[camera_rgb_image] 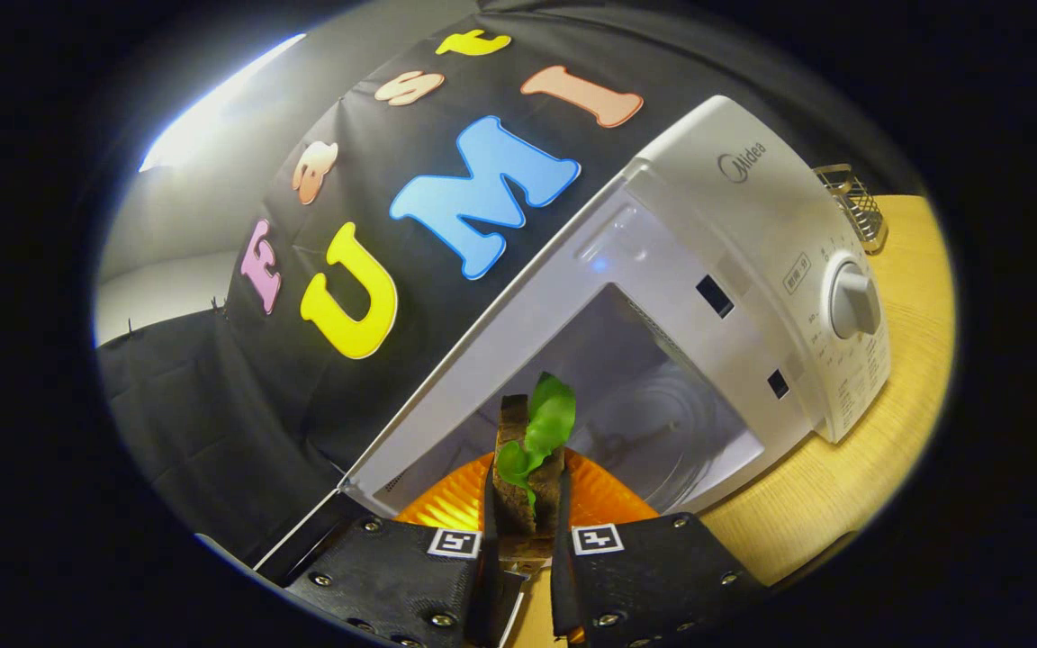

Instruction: Open the microwave, put the food inside, and close the microwave door.

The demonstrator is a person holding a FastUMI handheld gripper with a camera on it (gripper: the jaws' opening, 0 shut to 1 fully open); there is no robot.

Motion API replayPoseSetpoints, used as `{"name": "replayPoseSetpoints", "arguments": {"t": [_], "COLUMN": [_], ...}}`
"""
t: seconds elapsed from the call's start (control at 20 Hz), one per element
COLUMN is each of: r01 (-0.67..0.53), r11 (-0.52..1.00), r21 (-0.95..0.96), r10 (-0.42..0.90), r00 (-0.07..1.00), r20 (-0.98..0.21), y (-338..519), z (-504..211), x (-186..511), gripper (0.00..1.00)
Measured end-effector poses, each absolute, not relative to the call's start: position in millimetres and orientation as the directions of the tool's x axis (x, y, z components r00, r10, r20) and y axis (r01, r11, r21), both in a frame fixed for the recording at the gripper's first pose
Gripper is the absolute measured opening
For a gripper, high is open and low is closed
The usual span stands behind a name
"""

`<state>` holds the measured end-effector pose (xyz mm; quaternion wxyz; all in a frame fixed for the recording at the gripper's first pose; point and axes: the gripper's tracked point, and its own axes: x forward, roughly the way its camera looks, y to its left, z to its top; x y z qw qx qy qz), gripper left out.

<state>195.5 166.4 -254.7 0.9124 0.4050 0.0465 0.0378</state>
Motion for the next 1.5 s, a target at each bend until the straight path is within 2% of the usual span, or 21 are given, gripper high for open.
{"name": "replayPoseSetpoints", "arguments": {"t": [0.5,0.8,0.9,0.95,1.0,1.1,1.15,1.2,1.5], "r01": [0.055,0.133,0.152,0.167,0.174,0.172,0.177,0.182,0.135], "r11": [0.473,0.485,0.490,0.499,0.505,0.510,0.529,0.555,0.620], "r21": [0.879,0.865,0.859,0.850,0.846,0.843,0.830,0.812,0.772], "r10": [-0.038,-0.080,-0.086,-0.089,-0.088,-0.087,-0.097,-0.108,-0.100], "r00": [0.998,0.991,0.988,0.986,0.985,0.985,0.984,0.983,0.991], "r20": [-0.042,-0.107,-0.126,-0.141,-0.150,-0.148,-0.148,-0.147,-0.093], "y": [157,159,154,154,151,150,147,144,135], "z": [-283,-310,-315,-318,-319,-312,-307,-306,-274], "x": [264,285,285,284,281,280,280,277,252], "gripper": [0.22,0.23,0.29,0.37,0.41,0.57,0.71,0.76,0.78]}}
